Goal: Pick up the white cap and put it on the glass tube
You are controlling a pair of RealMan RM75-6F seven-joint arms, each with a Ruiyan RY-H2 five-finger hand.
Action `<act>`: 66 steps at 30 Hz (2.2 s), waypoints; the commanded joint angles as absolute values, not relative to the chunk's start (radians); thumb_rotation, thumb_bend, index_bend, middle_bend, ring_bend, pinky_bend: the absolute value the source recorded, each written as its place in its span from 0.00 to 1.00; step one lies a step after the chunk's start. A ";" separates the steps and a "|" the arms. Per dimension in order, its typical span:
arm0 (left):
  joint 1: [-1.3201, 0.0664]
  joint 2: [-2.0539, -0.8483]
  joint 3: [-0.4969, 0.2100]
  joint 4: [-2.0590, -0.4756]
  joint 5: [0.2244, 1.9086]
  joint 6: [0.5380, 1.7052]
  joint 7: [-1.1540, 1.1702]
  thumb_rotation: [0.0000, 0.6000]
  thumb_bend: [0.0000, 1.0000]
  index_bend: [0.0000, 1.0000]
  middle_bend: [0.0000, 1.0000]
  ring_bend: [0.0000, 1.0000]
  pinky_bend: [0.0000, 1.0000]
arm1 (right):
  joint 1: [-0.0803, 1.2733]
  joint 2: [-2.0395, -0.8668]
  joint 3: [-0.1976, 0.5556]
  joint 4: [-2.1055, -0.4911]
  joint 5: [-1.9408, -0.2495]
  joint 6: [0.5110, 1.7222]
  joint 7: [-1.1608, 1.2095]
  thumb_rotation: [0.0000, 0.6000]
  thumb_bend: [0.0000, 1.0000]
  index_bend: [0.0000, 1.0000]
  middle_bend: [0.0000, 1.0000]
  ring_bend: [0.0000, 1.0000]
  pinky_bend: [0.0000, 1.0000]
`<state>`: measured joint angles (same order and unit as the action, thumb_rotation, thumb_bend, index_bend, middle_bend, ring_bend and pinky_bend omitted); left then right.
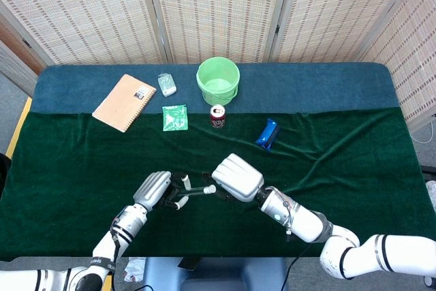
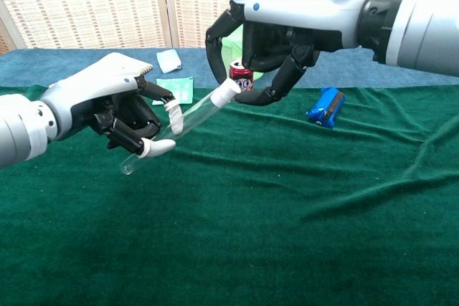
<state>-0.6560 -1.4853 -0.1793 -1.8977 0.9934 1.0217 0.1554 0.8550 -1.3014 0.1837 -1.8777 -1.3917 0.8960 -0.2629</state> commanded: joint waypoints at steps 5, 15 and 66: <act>-0.663 -1.487 -0.176 -1.890 0.992 1.025 0.173 1.00 0.53 0.77 0.91 0.88 0.84 | 0.858 -1.314 0.177 -1.862 -1.395 0.900 -0.253 1.00 0.63 0.63 1.00 1.00 1.00; -0.658 -1.493 -0.159 -1.859 1.018 1.053 0.202 1.00 0.53 0.77 0.91 0.88 0.84 | 0.852 -1.334 0.165 -1.849 -1.376 0.907 -0.241 1.00 0.38 0.13 1.00 1.00 1.00; -0.608 -1.573 -0.103 -1.619 1.078 1.239 0.596 1.00 0.52 0.28 0.36 0.32 0.44 | 0.495 -1.095 0.062 -1.668 -1.389 1.170 0.054 1.00 0.35 0.06 0.87 0.99 0.96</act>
<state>-0.6456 -1.6168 -0.0866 -1.5969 1.0149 1.1861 0.6974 0.5167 -1.1083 0.0654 -1.6761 -1.3849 1.1400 0.0702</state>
